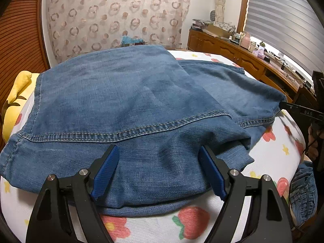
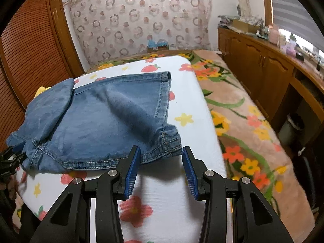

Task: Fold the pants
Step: 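Move the open right gripper to the jeans leg hem, then grasp the jeans leg hem with the right gripper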

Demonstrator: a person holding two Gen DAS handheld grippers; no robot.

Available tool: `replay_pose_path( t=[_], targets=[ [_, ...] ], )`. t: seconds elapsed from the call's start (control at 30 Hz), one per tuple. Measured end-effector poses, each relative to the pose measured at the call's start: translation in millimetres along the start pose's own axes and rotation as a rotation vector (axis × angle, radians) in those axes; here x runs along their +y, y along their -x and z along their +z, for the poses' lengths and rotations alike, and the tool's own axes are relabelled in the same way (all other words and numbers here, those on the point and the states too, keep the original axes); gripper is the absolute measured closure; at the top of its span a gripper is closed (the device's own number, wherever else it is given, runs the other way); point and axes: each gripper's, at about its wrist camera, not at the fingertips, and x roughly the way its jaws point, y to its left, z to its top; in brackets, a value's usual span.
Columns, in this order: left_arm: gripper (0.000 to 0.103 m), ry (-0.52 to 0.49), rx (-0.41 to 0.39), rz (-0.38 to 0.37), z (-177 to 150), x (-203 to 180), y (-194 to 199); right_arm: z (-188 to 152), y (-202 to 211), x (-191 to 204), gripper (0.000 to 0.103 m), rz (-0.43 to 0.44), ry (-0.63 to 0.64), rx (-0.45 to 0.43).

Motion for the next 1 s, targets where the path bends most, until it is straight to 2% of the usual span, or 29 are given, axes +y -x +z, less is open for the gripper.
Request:
replay_pose_path(
  t=[0.17,0.57,0.63,0.7,0.83,1.0],
  targets=[
    [0.021,-0.006,-0.002,-0.001,-1,-2,0,5,-12,-6,0.059,0.015,-0.027,0.030],
    [0.021,-0.015,-0.002,-0.007,-1,-1,0,12,-22,-20,0.059,0.025,-0.078,0.022],
    [0.021,-0.013,-0.004,-0.009,0,0,0,13,-22,-19,0.069,0.024,-0.072,0.015],
    [0.021,-0.013,-0.004,-0.008,0,0,0,14,-25,-17,0.091,0.026,-0.062,0.018],
    [0.021,-0.007,-0.006,-0.011,3,0,2,17,-29,-5,0.092,-0.012,0.005,0.023],
    [0.021,-0.005,-0.009,-0.012,4,1,2,33,-19,-1,0.093,0.018,0.020,-0.030]
  ],
)
